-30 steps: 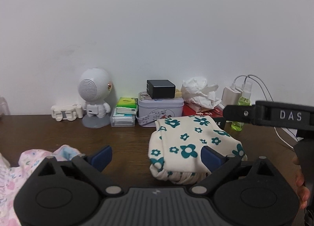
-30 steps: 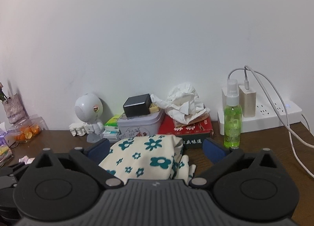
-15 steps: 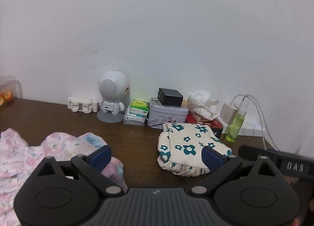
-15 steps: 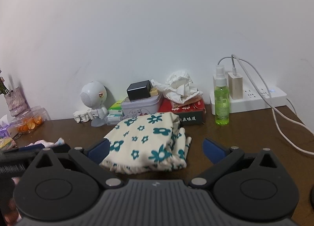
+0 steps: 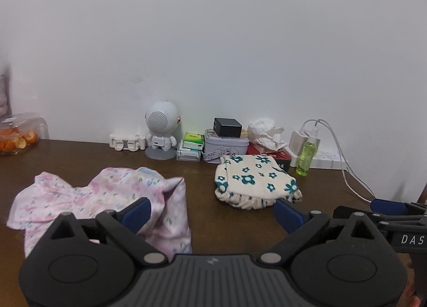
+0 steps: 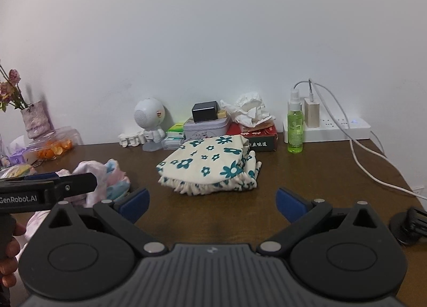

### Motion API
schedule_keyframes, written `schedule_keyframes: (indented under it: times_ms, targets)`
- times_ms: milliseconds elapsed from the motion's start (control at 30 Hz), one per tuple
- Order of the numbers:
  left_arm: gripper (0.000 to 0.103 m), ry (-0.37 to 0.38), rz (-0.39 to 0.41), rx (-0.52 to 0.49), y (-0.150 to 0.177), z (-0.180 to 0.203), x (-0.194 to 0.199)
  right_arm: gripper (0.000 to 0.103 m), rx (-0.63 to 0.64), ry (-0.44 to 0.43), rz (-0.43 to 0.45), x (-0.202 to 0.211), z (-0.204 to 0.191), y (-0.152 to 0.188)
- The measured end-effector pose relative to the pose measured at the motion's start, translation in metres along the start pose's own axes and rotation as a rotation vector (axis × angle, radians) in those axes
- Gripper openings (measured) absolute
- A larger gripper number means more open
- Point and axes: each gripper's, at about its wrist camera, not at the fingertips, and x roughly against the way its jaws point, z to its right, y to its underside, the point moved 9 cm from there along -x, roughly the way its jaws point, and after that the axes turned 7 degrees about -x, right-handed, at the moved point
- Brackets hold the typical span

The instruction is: Fold clothes

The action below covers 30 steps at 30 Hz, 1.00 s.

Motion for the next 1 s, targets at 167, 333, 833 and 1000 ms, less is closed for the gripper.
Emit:
schedule_keyframes:
  times_ms: [167,333,833,1000]
  targets:
    - [0.099,0.0,0.013,-0.014,0.018,0.005,0.041,0.103,-0.009,0.008,0.017,0.039,-0.011,0.013]
    - [0.099,0.013,0.002,-0.005,0.043,0.01,0.077,0.103,0.008,0.01,0.021,0.074,-0.022,0.032]
    - [0.099,0.031,-0.013,-0.016,0.119,0.022,0.17,0.103,0.043,-0.027,0.006,0.172,-0.053,0.112]
    - [0.099,0.037,-0.005,-0.053,0.142,0.036,0.201,0.103,0.033,-0.022,0.001,0.204,-0.058,0.14]
